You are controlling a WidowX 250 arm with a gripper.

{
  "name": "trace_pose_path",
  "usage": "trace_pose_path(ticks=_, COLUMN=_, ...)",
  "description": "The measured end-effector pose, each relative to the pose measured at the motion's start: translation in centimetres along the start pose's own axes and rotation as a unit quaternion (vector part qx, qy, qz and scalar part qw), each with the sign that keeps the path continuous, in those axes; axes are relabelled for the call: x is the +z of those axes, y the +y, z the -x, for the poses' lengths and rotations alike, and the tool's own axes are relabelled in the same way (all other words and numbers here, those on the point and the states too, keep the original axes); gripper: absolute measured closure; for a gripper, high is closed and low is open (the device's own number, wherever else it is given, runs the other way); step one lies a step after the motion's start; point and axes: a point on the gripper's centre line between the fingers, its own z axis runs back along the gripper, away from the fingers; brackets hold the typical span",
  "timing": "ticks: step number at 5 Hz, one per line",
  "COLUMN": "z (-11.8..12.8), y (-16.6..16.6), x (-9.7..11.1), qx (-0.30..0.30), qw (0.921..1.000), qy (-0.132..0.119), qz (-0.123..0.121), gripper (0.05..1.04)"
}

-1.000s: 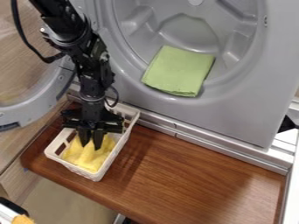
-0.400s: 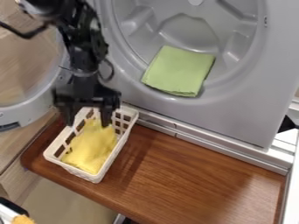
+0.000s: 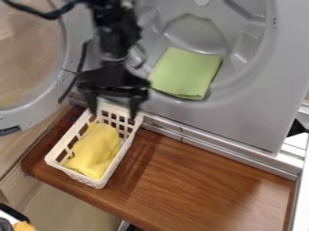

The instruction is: Move yellow cloth inside the basket

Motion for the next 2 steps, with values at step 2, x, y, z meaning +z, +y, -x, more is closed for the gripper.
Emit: trace_pose_path(ticks=2, z=-1.5, y=-4.8, x=3.0, qx=-0.007, qw=0.999, qy=-0.033, qz=0.029, gripper=0.083)
